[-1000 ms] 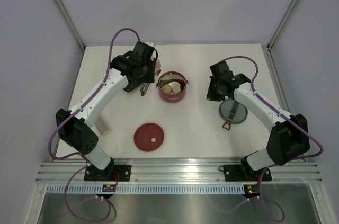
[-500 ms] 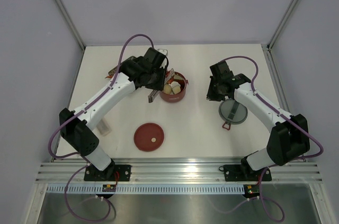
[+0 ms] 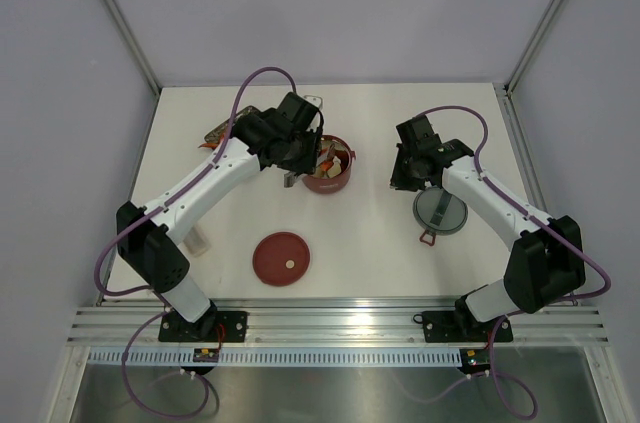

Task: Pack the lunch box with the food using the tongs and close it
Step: Place the fake food in the packing box.

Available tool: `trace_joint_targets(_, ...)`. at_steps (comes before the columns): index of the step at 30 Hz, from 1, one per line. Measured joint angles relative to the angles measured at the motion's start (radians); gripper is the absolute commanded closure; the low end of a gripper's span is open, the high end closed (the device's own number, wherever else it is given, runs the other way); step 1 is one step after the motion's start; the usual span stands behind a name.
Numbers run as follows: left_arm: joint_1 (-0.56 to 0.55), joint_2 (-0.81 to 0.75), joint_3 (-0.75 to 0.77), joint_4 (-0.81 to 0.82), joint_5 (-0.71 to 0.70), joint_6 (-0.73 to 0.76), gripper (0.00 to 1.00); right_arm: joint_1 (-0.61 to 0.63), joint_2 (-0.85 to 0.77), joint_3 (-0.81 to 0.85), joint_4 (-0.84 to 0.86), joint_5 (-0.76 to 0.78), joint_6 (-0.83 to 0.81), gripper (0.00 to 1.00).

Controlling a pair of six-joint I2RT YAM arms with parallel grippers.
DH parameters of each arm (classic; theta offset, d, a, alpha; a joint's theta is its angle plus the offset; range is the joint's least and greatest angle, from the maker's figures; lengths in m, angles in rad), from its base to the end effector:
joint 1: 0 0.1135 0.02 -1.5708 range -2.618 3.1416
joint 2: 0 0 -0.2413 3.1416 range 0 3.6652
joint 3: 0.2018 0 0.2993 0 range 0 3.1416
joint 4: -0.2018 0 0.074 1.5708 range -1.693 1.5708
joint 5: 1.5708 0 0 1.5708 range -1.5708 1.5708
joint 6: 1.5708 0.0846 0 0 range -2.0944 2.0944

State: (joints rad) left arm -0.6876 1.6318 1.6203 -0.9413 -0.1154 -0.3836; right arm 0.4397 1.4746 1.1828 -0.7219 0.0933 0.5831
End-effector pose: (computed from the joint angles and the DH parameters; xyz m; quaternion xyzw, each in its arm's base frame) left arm 0.3309 -0.2592 0.2822 0.1267 0.9427 -0.1077 0.2891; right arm 0.3459 0.1540 0.1925 0.0816 0.9570 0.0953 0.2615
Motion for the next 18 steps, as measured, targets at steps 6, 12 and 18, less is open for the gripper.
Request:
trace_joint_targets(6,-0.003,0.000,0.000,-0.001,0.004,-0.002,0.58,0.000,0.000,0.000,0.000,0.000,0.000,0.77)
trace_joint_targets(12,-0.003,0.000,0.000,0.000,0.004,-0.002,0.59,0.000,0.000,0.000,0.000,0.000,0.000,0.77)
trace_joint_targets(18,-0.003,0.000,0.000,0.000,0.004,-0.001,0.60,0.000,0.000,0.000,0.000,0.000,0.000,0.77)
